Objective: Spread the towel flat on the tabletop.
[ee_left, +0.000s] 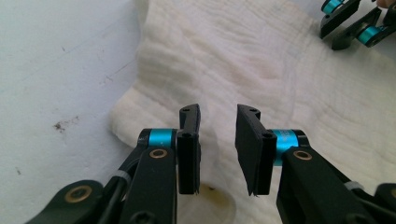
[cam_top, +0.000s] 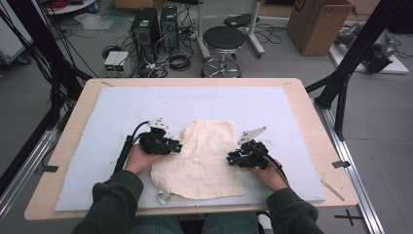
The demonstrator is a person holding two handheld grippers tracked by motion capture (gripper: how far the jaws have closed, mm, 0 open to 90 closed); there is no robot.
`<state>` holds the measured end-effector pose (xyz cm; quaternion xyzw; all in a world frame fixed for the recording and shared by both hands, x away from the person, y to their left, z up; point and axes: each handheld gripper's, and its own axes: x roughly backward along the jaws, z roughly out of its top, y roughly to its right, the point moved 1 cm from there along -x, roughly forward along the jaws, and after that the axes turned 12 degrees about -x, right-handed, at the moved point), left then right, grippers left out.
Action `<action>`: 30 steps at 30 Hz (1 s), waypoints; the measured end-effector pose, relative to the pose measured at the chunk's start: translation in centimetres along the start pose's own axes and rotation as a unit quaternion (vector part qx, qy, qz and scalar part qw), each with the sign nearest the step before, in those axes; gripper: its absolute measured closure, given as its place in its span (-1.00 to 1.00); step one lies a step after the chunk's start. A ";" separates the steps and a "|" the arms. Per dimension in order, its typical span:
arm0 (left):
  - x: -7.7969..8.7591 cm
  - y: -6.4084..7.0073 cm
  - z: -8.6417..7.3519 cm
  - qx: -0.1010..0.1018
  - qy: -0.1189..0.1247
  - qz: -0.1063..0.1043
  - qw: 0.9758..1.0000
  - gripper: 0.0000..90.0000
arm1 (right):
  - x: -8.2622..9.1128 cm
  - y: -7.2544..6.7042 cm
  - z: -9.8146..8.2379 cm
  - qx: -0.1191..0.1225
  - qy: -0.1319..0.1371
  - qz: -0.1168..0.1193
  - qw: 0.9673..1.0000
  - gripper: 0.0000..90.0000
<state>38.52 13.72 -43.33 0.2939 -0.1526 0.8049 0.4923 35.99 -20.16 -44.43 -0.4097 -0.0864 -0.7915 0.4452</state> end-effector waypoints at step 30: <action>-1.4 -2.8 0.4 0.028 -0.058 0.082 0.995 0.56 | 0.0 0.1 0.0 0.000 0.001 0.003 1.000 0.63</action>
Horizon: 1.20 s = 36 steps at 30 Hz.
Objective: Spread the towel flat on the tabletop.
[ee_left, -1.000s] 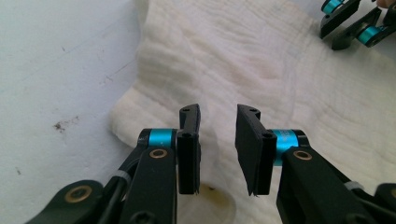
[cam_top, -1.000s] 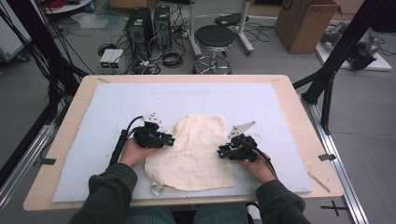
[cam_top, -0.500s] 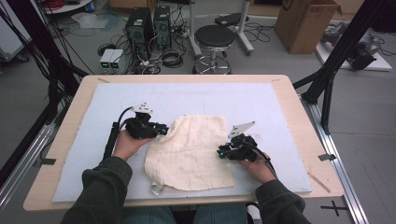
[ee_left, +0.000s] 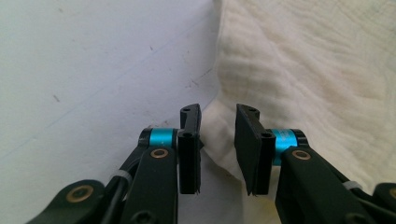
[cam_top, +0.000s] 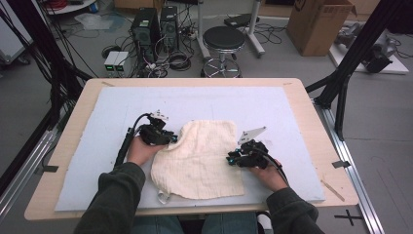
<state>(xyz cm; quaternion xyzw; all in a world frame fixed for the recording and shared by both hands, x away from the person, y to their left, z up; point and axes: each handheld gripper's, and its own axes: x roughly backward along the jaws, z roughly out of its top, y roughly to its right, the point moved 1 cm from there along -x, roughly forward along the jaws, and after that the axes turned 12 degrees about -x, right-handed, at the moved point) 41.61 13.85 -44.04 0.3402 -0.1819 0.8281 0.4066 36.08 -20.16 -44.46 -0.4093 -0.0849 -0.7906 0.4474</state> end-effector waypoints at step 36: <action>8.6 3.5 -2.8 -0.063 0.103 0.060 0.991 0.33 | 3.0 -2.4 -0.8 0.030 0.064 0.023 0.997 0.38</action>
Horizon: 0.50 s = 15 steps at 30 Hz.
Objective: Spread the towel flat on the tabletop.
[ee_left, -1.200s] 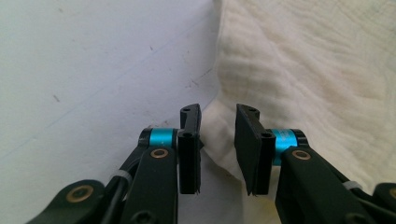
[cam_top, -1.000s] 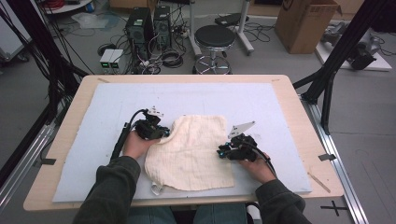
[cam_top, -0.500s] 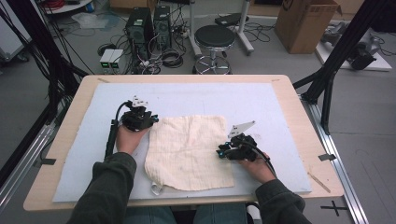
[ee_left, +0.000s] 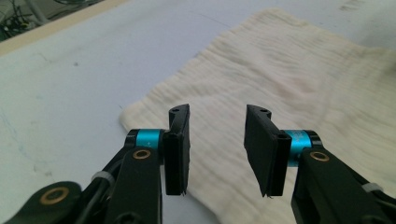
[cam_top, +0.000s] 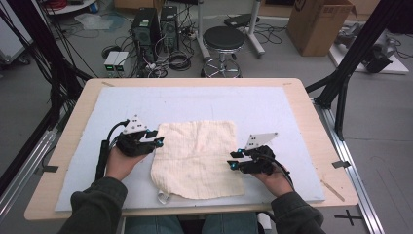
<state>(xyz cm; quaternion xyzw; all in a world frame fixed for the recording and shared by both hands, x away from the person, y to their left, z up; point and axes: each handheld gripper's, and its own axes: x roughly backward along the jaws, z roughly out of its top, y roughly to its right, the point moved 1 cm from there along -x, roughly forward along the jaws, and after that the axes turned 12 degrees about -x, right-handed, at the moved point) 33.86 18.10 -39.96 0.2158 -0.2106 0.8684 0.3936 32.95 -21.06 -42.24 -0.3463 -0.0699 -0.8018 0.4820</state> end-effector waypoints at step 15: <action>2.4 4.8 -4.4 -0.027 -0.006 -0.133 0.991 0.09 | -0.3 -2.4 -2.2 0.041 -0.059 0.012 0.997 0.39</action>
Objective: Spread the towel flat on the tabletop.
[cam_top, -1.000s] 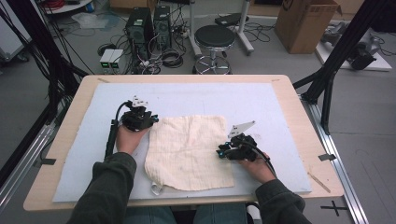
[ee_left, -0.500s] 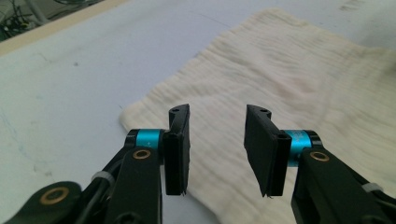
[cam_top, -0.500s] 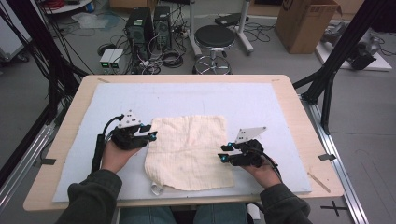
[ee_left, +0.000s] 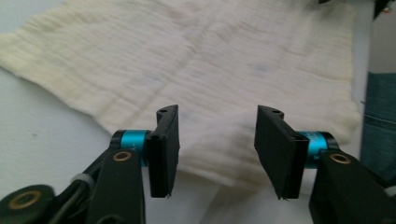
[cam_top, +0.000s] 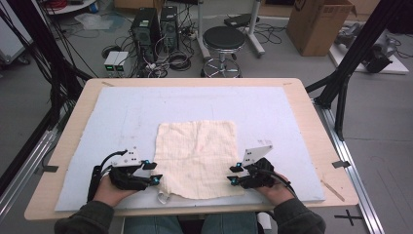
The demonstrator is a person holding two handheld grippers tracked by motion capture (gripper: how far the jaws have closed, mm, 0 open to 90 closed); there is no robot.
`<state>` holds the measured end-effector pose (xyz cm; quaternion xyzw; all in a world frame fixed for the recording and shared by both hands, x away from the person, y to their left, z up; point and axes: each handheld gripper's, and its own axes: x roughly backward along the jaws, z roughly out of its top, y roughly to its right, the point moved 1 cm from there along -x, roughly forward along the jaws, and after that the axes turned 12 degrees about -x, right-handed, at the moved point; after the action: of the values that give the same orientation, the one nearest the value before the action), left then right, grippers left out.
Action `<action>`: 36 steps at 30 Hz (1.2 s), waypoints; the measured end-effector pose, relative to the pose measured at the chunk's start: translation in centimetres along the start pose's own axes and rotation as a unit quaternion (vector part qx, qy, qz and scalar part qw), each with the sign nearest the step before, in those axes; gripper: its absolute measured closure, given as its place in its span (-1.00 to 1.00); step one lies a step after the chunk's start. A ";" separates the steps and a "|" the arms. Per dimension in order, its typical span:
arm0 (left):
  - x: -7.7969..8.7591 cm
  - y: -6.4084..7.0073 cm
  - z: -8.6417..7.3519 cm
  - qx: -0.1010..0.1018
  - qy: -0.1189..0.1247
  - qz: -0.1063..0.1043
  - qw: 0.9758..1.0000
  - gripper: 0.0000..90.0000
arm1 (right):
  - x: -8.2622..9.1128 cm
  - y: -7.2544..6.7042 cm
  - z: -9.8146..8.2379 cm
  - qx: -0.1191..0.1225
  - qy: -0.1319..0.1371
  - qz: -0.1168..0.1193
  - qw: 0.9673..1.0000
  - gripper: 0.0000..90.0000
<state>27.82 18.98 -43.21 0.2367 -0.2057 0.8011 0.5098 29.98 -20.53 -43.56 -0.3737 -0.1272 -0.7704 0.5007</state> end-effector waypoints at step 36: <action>-2.6 -2.5 2.6 -0.009 -0.022 0.011 1.000 0.45 | -0.3 2.0 0.3 -0.019 -0.011 -0.038 0.999 0.84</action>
<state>31.56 16.62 -42.48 0.2479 -0.2266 0.7994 0.4982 31.91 -21.09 -43.99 -0.3869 -0.1320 -0.7868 0.4623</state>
